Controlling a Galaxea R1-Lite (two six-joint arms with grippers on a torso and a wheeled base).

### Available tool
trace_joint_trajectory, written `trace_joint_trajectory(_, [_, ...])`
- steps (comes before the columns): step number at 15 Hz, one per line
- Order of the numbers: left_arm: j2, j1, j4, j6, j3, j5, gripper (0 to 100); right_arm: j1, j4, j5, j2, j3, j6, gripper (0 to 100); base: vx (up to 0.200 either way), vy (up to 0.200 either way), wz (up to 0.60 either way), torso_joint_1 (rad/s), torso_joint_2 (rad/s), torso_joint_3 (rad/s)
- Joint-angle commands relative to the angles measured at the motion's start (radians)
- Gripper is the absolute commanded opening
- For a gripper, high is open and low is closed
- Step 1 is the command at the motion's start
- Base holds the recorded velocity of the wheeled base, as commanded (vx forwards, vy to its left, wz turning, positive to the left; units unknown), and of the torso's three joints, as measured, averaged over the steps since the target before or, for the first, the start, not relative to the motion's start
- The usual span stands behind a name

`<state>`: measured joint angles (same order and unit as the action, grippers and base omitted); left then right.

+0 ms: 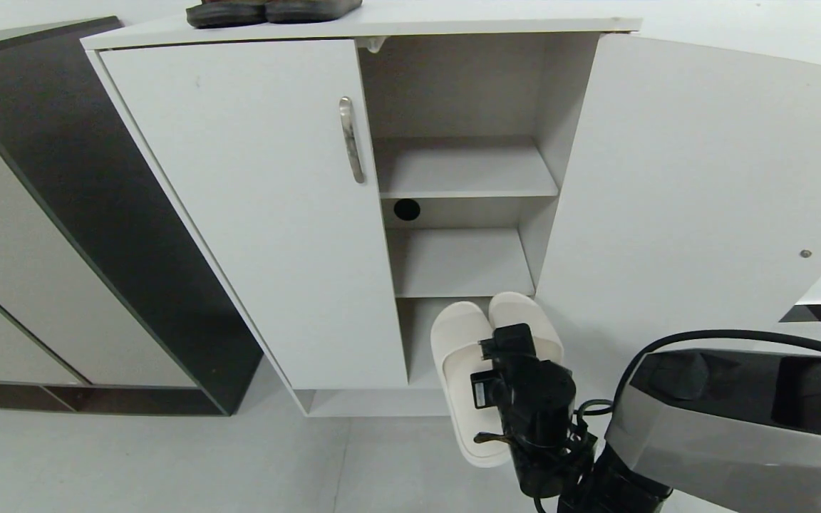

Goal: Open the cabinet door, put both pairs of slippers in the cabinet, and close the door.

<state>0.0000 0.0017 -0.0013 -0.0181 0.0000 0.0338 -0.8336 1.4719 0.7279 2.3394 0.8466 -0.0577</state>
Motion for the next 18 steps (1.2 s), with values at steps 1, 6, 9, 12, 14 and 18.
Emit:
trace_joint_trajectory(1, [0.002,0.0,0.0,0.0,0.0,0.0,0,-0.015,-0.039,0.001,-0.008,0.06,0.025,0,0.0,0.0,0.0,0.0,0.0,0.0])
trace_joint_trajectory(6, [0.002,0.0,0.0,-0.002,0.0,0.001,0,-0.01,-0.355,0.018,-0.015,0.218,0.185,0,0.0,0.0,0.0,0.0,0.0,0.0])
trace_joint_trajectory(9, [0.002,0.0,0.0,-0.002,0.0,0.001,0,-0.01,-0.358,0.065,-0.018,0.23,0.174,0,0.0,0.0,0.0,0.0,0.0,0.0])
trace_joint_trajectory(12, [0.002,0.0,0.0,-0.002,0.0,0.001,0,-0.01,-0.355,0.074,-0.018,0.229,0.174,0,0.0,0.0,0.0,0.0,0.0,0.0])
trace_joint_trajectory(14, [0.002,0.0,0.0,-0.002,0.0,0.003,0,-0.01,-0.357,0.074,-0.018,0.229,0.171,0,0.1,0.0,0.0,0.001,0.0,0.001])
trace_joint_trajectory(18, [0.003,-0.002,0.0,-0.002,0.0,0.003,0,-0.01,-0.357,0.074,-0.018,0.229,0.167,0,0.2,0.0,0.0,-0.002,0.0,0.001])
